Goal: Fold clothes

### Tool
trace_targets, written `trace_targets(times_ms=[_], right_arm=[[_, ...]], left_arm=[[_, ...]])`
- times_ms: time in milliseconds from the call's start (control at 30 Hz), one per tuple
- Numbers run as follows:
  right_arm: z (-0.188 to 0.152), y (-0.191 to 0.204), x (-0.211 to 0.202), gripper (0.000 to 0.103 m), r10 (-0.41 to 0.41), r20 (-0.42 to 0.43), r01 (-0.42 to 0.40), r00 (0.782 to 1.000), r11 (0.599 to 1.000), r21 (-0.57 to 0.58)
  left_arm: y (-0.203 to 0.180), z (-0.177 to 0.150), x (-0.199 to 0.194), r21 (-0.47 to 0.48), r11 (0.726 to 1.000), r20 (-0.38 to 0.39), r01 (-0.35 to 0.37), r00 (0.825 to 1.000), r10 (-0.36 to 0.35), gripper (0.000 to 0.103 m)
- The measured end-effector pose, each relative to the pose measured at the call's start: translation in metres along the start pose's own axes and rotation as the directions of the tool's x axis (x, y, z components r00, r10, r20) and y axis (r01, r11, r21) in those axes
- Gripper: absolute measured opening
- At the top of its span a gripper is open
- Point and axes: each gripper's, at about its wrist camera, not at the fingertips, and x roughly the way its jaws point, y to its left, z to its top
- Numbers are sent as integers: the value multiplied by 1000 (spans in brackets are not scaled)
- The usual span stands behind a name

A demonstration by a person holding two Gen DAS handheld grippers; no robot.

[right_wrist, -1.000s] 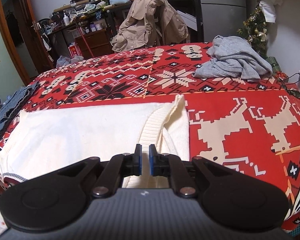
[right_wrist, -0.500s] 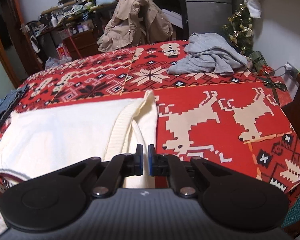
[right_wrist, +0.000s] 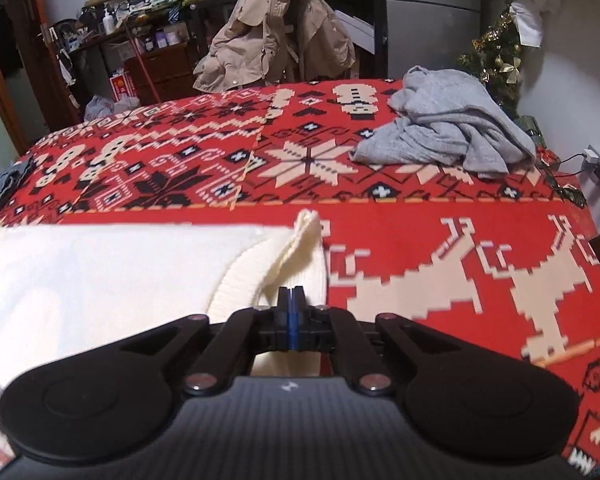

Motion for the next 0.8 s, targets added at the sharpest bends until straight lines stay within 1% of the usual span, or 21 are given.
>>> trace_targets(times_ms=[133, 200, 333, 500, 633, 700, 733, 800], right_arm=[[-18, -6, -20, 0, 18, -16, -18, 1000, 1000, -6], [-24, -8, -29, 0, 29, -26, -29, 999, 1000, 5], [-33, -11, -48, 1, 18, -37, -17, 999, 1000, 19], [-31, -4, -71, 1, 27, 28, -28, 999, 999, 40], [-29, 22, -67, 3, 74, 37, -74, 997, 997, -4], [-33, 36, -60, 4, 74, 21, -73, 997, 996, -49], [-35, 40, -58, 6, 77, 12, -76, 997, 995, -58], [-42, 44, -56, 6, 79, 2, -79, 997, 994, -69]], left_arm=[[7, -5, 1, -22, 1000, -12, 1, 1000, -2, 5], [8, -4, -1, -25, 1000, -3, 5, 1000, -5, 5], [5, 1, -7, -14, 1000, 22, 18, 1000, -18, 5], [-17, 4, -4, 52, 996, 40, 69, 997, -71, 5], [-36, 2, 11, 97, 987, 31, 129, 991, -132, 5], [-41, -2, 19, 115, 987, 12, 110, 994, -112, 5], [-43, -5, 23, 125, 987, 3, 101, 995, -102, 5], [-42, -10, 28, 133, 988, -19, 79, 997, -77, 5]])
